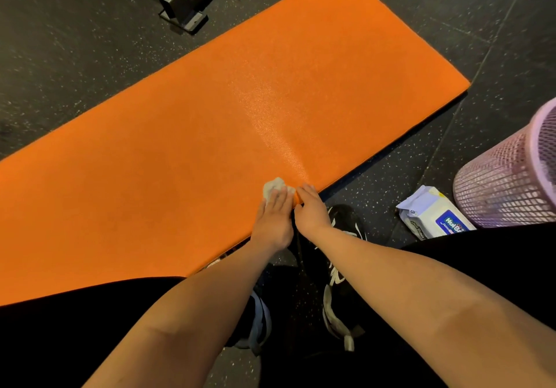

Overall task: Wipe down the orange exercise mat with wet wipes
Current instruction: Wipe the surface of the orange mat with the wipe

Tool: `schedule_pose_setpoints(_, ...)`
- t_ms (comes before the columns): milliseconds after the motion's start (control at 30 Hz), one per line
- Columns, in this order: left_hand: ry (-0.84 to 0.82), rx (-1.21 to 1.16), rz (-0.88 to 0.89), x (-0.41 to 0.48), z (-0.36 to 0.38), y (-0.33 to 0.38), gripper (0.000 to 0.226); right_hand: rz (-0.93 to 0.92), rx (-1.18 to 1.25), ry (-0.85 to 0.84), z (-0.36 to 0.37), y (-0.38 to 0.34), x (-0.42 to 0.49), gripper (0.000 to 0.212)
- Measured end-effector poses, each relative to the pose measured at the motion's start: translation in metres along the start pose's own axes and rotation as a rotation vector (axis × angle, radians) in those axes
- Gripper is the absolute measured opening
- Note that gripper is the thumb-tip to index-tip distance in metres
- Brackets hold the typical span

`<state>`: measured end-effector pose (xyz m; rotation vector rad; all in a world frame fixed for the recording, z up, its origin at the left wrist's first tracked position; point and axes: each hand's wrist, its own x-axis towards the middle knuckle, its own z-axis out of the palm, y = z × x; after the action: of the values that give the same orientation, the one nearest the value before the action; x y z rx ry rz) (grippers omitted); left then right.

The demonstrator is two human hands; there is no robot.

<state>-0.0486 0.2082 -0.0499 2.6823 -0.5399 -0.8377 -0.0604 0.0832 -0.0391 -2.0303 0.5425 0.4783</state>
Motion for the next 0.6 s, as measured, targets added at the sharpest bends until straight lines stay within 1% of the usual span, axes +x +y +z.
schedule_pose_setpoints(100,-0.006,0.013,0.083,-0.005,0.0,-0.002,0.07,-0.027,-0.117,-0.028,0.003,0.001,-0.002,0.056)
schedule_pose_setpoints(167,0.008,0.025,0.072,-0.011,-0.002,-0.012,0.064,-0.029,-0.249,-0.05,0.006,0.003,-0.003,0.063)
schedule_pose_setpoints(233,0.045,0.026,-0.024,-0.019,-0.004,-0.026,0.059,-0.024,-0.34,-0.051,0.008,0.004,-0.004,0.069)
schedule_pose_setpoints(333,0.074,-0.004,-0.23,-0.027,-0.011,-0.043,0.058,-0.018,-0.382,-0.049,0.01,-0.002,-0.006,0.07)
schedule_pose_setpoints(400,0.068,-0.028,-0.306,-0.028,-0.015,-0.043,0.058,-0.017,-0.394,-0.046,0.01,-0.006,-0.007,0.068)
schedule_pose_setpoints(433,0.066,-0.045,-0.317,-0.029,-0.015,-0.04,0.058,-0.021,-0.399,-0.047,0.01,-0.007,-0.008,0.068)
schedule_pose_setpoints(500,0.048,-0.086,-0.271,-0.031,-0.012,-0.029,0.058,-0.032,-0.391,-0.07,0.012,-0.005,-0.01,0.068)
schedule_pose_setpoints(600,-0.011,-0.064,-0.097,-0.032,0.0,-0.008,0.059,-0.033,-0.322,-0.132,0.012,0.001,-0.014,0.066)
